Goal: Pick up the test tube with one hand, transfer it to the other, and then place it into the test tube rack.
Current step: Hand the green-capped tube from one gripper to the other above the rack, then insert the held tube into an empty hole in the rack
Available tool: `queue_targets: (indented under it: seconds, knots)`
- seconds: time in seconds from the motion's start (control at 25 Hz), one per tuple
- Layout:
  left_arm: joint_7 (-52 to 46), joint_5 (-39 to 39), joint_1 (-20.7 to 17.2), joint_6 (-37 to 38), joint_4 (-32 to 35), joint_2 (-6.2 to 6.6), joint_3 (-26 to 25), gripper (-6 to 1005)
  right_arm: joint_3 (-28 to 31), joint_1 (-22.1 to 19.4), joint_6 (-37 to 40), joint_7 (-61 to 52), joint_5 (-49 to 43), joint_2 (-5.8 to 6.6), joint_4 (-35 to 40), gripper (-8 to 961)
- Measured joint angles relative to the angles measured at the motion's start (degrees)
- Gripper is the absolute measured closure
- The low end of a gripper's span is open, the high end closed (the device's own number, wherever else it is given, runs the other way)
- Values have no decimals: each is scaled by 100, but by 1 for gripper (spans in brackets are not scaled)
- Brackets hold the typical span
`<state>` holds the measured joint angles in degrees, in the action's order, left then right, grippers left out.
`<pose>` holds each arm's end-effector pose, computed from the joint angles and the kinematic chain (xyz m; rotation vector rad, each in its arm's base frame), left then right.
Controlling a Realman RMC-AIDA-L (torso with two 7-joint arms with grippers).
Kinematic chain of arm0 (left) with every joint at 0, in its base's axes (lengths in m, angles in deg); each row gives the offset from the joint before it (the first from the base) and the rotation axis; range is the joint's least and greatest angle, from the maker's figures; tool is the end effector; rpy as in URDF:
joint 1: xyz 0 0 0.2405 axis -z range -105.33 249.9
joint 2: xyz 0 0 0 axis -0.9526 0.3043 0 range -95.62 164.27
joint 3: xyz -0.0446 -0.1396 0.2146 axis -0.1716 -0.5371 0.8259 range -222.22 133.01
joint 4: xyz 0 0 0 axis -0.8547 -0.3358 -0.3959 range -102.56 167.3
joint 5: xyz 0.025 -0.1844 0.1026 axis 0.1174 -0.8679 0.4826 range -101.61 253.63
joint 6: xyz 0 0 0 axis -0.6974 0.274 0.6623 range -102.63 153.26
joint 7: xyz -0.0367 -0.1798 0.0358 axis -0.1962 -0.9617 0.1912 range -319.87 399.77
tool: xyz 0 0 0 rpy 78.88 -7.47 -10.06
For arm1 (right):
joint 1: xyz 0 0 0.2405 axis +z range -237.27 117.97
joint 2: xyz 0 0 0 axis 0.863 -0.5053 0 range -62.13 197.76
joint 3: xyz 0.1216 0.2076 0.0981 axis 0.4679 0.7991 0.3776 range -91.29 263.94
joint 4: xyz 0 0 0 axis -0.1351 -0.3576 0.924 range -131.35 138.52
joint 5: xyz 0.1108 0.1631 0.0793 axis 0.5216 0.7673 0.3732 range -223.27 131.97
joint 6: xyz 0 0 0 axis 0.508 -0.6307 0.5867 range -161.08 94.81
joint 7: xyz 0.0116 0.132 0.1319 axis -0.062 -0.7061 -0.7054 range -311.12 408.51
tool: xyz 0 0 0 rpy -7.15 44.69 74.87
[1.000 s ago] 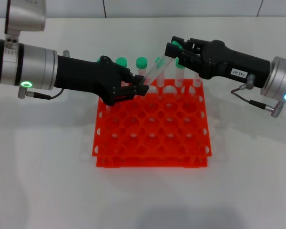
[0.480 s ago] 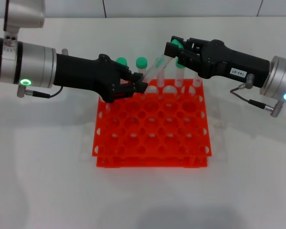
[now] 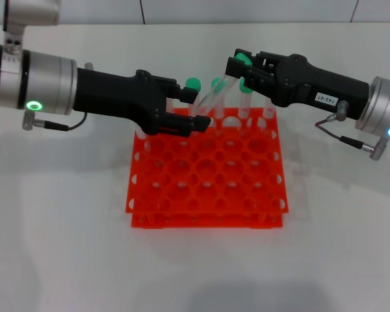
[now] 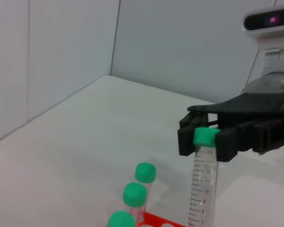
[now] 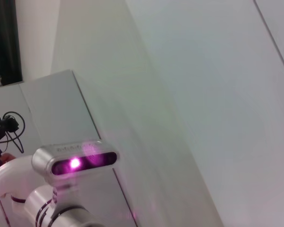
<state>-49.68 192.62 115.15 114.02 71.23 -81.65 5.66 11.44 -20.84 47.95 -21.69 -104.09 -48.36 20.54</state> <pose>-0.1807 0.3876 -0.0451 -2.9667 -0.4685 -0.5030 0.1616 0.3845 -0.0618 -2.5415 0.6544 1.2651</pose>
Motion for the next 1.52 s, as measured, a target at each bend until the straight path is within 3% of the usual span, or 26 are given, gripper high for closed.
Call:
queue_targets:
  seconds: [0.12, 0.44, 0.56, 0.68, 0.92, 1.04, 1.36, 1.52]
  knots:
    - [-400, 2, -175, 280, 608, -11, 1, 396, 0, -8, 21, -2, 1, 17, 4, 686]
    - [-1622, -21, -1202, 793, 3290, -216, -24, 227, -1, -79, 39, -2, -37, 86, 110, 686]
    - [-1735, -96, -1671, 803, 3944, -309, -26, 106, -5, -181, 17, -2, -67, 109, 260, 684]
    - [-1635, -504, -2215, 799, 4266, -311, -29, 106, -6, -170, -6, -14, -173, 120, 401, 683]
    - [-786, -1122, -3342, 718, 4264, -321, -60, 105, 8, -171, -92, -177, -623, 122, 893, 680]
    - [-460, -1286, -3605, 672, 4037, -328, -95, 106, 9, -146, -232, -338, -889, 123, 1178, 678]
    - [784, -1601, -3744, 1195, 2477, -293, -1233, 106, -8, 127, -447, -802, -1496, 114, 1682, 674]
    - [1065, -1504, -3756, 1323, 2184, -289, -1486, 106, -16, 378, -495, -1074, -1922, 96, 1862, 672]
